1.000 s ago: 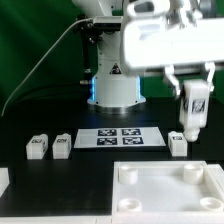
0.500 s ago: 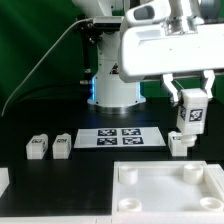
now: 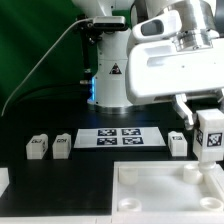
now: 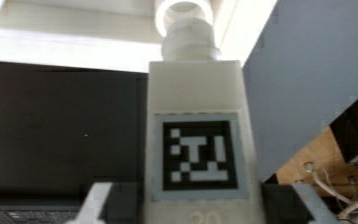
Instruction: Assemble one leg
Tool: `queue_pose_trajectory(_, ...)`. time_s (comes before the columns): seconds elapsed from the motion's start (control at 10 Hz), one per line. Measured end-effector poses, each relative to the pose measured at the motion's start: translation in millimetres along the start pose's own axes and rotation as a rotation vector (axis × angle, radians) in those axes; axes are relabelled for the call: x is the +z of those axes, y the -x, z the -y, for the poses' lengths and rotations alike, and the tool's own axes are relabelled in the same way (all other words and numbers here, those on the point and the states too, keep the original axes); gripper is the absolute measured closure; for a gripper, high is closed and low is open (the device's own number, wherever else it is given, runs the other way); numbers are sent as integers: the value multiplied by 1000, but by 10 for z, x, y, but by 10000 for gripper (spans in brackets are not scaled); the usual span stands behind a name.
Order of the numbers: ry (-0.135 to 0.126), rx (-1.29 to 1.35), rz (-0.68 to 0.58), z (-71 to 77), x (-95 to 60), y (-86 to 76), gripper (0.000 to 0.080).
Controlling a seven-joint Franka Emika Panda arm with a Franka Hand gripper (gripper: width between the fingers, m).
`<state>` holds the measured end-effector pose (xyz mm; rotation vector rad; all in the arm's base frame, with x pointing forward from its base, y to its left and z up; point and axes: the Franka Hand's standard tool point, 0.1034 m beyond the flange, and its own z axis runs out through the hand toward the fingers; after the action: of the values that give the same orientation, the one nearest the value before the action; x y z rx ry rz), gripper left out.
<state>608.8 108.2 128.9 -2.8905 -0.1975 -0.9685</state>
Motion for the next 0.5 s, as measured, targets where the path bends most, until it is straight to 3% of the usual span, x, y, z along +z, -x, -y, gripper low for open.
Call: queue_pose_trajectory(0.5,3,22,14,-41,263,49,507)
